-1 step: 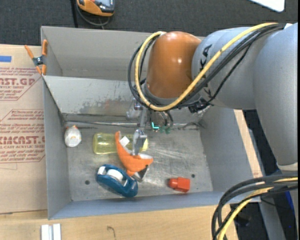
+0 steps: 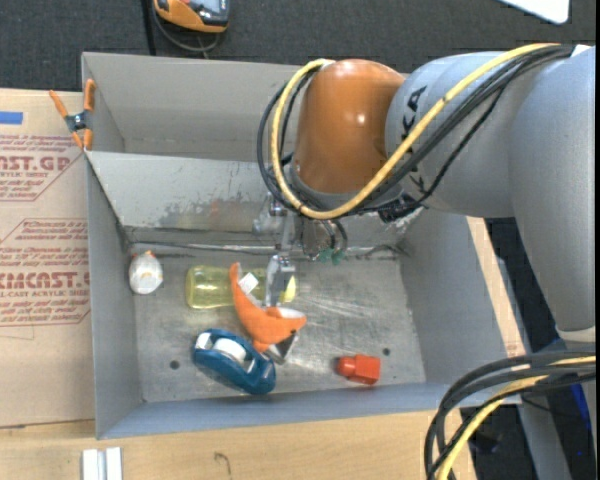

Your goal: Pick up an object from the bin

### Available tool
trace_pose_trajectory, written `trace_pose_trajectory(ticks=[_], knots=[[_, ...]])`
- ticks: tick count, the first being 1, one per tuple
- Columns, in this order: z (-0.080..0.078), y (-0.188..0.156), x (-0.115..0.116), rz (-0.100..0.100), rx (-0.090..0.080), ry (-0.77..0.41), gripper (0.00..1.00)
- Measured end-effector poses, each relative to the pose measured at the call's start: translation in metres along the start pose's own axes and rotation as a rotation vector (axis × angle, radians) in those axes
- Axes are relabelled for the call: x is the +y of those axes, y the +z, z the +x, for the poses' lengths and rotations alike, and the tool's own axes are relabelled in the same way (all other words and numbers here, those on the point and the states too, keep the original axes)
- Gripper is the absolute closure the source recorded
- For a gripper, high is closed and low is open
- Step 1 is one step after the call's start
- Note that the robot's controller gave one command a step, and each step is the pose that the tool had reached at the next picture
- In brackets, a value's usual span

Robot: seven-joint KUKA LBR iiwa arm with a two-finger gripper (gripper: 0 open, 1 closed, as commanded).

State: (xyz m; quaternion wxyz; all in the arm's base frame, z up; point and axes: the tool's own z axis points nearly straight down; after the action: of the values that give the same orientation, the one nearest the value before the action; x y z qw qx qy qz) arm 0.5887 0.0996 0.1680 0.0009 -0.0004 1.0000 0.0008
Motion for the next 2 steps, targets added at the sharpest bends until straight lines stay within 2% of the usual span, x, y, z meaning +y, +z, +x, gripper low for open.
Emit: trace_pose_trajectory(ticks=[1, 2], knots=[[0.006, 0.013, -0.001, 0.000, -0.008, -0.054, 0.00], [0.024, 0.054, 0.000, 0.000, -0.008, -0.189, 0.00]])
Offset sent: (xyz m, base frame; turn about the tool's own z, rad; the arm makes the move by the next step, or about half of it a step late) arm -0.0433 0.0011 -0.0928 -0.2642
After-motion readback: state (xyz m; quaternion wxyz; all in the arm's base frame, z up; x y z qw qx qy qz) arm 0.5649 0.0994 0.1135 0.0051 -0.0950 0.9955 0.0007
